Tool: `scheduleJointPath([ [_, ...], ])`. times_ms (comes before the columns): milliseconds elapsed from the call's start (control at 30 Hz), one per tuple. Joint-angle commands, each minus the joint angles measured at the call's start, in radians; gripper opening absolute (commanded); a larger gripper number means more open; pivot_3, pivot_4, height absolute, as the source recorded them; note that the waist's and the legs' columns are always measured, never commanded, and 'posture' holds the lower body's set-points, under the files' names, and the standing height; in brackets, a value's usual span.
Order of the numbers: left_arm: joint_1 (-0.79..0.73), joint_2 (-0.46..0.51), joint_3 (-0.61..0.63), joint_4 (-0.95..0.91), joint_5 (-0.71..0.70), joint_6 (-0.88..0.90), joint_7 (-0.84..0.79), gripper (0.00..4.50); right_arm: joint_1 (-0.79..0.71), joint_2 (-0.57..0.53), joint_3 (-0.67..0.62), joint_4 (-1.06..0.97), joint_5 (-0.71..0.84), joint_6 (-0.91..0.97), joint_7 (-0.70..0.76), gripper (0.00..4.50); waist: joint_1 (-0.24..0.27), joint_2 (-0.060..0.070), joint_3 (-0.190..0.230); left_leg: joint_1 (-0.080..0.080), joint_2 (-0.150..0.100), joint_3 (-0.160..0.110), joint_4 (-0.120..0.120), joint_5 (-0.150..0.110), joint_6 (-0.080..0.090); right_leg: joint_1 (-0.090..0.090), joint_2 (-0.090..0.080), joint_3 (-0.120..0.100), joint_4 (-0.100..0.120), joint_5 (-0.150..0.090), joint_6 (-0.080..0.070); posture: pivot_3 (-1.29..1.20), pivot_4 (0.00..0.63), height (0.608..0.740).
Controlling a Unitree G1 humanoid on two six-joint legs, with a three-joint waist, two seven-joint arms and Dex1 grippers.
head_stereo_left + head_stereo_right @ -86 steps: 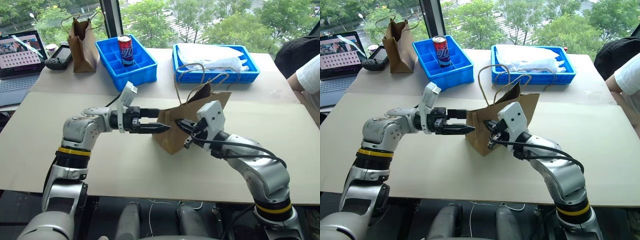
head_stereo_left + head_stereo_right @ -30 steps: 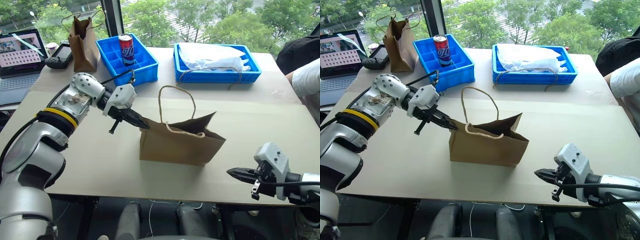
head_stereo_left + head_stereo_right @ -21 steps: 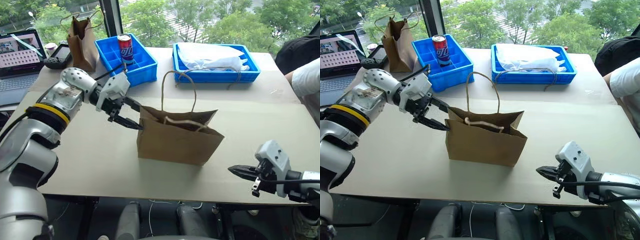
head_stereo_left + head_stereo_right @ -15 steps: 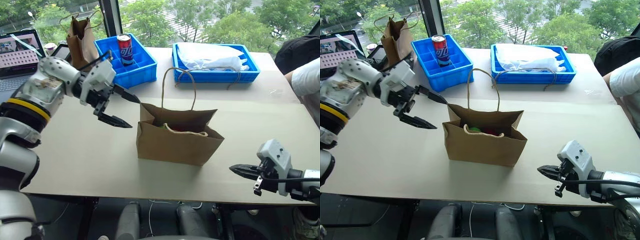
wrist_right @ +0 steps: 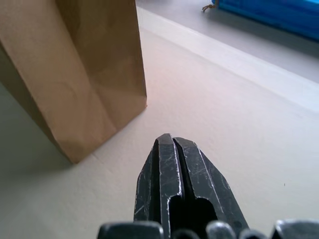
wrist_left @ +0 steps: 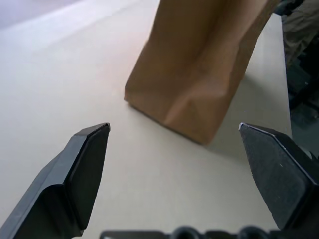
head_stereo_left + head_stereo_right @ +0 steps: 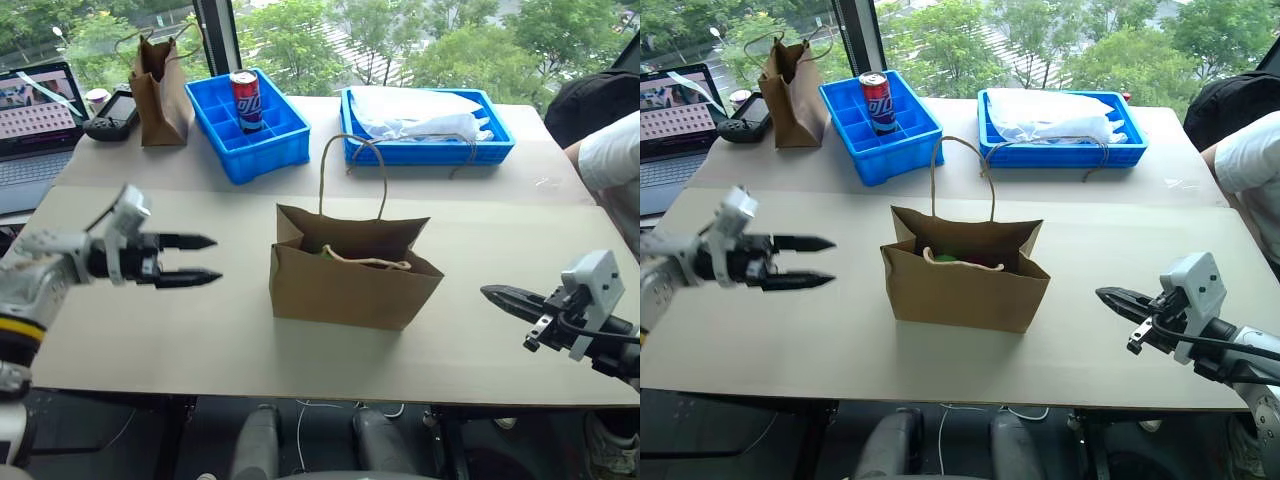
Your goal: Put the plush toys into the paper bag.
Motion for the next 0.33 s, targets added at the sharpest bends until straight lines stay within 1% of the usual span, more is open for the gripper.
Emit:
scheduleJointPath([
  [33, 0.052, -0.048, 0.125, -0.096, 0.05, -0.014, 0.138, 4.47, -0.005, 0.014, 0.015, -0.011, -0.028, -0.05, -0.029, 0.0, 0.012, 0.0, 0.0, 0.001, 0.0, 0.001, 0.0, 0.0, 0.0, 0.001, 0.0, 0.0, 0.0, 0.0, 0.0, 0.0, 0.15, 0.704],
  [133, 0.108, -0.132, 0.171, -0.151, 0.074, -0.01, 0.213, 4.47, 0.006, 0.053, 0.034, -0.036, -0.027, -0.051, -0.07, 0.0, 0.014, 0.0, 0.0, 0.004, 0.0, 0.004, 0.0, 0.0, 0.001, 0.002, 0.0, 0.003, 0.0, 0.0, 0.0, 0.0, 0.15, 0.704],
  [200, 0.104, -0.176, 0.187, -0.157, 0.097, -0.005, 0.242, 4.47, 0.016, 0.06, 0.047, -0.043, -0.04, -0.058, -0.078, 0.0, 0.013, 0.0, 0.0, 0.003, 0.0, 0.004, -0.001, 0.0, 0.001, 0.001, 0.0, 0.004, 0.0, 0.0, 0.0, 0.0, 0.15, 0.704],
  [267, 0.091, -0.206, 0.193, -0.147, 0.12, -0.006, 0.254, 4.47, 0.019, 0.064, 0.057, -0.045, -0.047, -0.061, -0.086, 0.0, 0.013, 0.0, 0.0, 0.003, 0.0, 0.004, -0.001, 0.0, 0.001, 0.001, 0.0, 0.004, 0.0, 0.0, -0.001, 0.0, 0.15, 0.704],
  [333, 0.081, -0.213, 0.189, -0.14, 0.118, 0.029, 0.231, 4.47, 0.018, 0.065, 0.065, -0.045, -0.052, -0.062, -0.093, 0.0, 0.013, 0.0, 0.0, 0.004, 0.0, 0.004, -0.001, 0.0, 0.001, 0.001, 0.0, 0.004, 0.0, 0.0, -0.001, 0.0, 0.15, 0.704],
])
